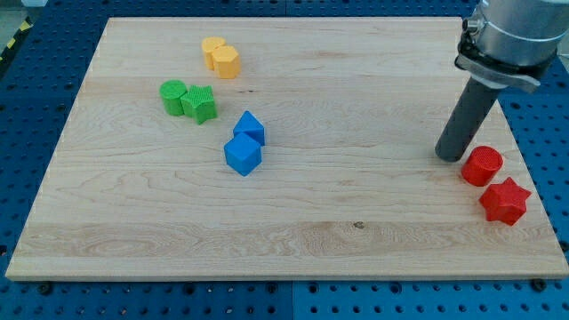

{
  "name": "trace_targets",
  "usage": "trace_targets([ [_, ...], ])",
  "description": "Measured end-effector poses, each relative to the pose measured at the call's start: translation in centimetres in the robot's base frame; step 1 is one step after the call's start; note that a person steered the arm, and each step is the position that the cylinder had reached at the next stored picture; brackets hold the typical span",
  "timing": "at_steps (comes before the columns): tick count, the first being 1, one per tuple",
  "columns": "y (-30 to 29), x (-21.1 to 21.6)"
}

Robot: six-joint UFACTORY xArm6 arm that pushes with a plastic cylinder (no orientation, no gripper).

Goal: Separate blue cube and blue triangle

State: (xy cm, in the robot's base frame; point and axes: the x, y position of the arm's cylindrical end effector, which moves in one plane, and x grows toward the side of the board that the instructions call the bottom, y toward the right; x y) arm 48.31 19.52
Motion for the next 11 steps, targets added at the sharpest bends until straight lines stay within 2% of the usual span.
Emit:
trace_targets([
  [1, -3.3, 3.7],
  [3, -17.0, 10.8],
  [4, -25.9, 10.6],
  [5, -31.9, 5.9],
  [6, -34.0, -0.2],
  [7, -34.0, -1.2],
  [8, -31.2, -1.2],
  [9, -25.4, -1.1],
  [10, -22.0, 0.5],
  [11, -21.5, 2.8],
])
